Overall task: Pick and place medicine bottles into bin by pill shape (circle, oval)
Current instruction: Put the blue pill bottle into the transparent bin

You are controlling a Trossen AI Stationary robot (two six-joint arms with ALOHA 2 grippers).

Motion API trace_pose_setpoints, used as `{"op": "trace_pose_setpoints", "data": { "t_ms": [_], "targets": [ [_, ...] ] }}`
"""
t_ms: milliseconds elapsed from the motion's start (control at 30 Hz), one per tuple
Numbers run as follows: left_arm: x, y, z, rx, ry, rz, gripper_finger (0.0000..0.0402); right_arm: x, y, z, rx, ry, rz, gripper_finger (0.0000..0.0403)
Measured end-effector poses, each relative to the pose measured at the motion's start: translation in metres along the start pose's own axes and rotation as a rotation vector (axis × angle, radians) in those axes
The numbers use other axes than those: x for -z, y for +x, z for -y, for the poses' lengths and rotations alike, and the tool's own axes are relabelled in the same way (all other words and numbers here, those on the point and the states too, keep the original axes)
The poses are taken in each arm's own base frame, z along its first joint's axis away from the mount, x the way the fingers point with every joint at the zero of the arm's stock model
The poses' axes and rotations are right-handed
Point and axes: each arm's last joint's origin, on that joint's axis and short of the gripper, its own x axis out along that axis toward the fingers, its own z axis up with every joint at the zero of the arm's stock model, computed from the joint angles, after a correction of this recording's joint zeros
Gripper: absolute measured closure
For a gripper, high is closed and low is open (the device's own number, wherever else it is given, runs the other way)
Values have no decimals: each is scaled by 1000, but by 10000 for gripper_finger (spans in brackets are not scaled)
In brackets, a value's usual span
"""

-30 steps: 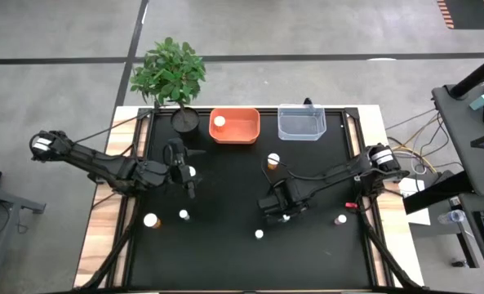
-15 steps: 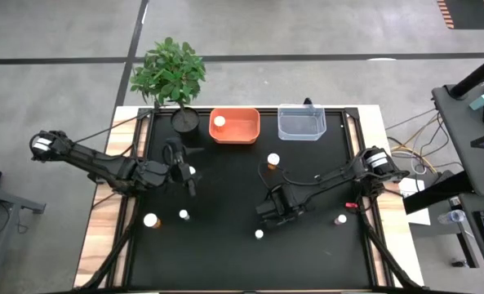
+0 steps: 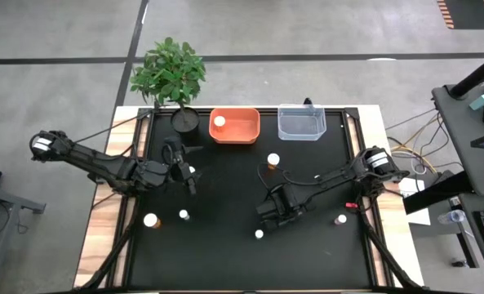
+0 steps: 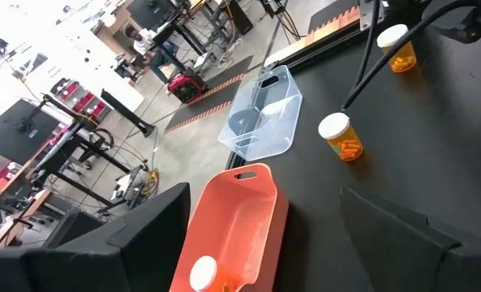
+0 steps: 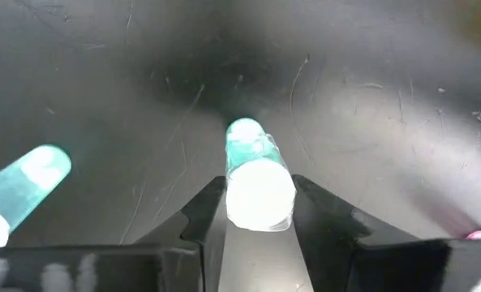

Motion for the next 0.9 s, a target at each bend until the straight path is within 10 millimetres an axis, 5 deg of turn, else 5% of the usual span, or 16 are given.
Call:
{"op": "trace_pose_setpoints", "data": {
  "t_ms": [467, 900],
  "targets": [
    [0, 0, 0, -7, -6, 4, 104, -28, -68, 19, -75, -66, 48, 286],
    [-1, 0, -1, -6, -7, 4, 104, -113, -141, 77, -68, -116, 187, 284]
  ]
}}
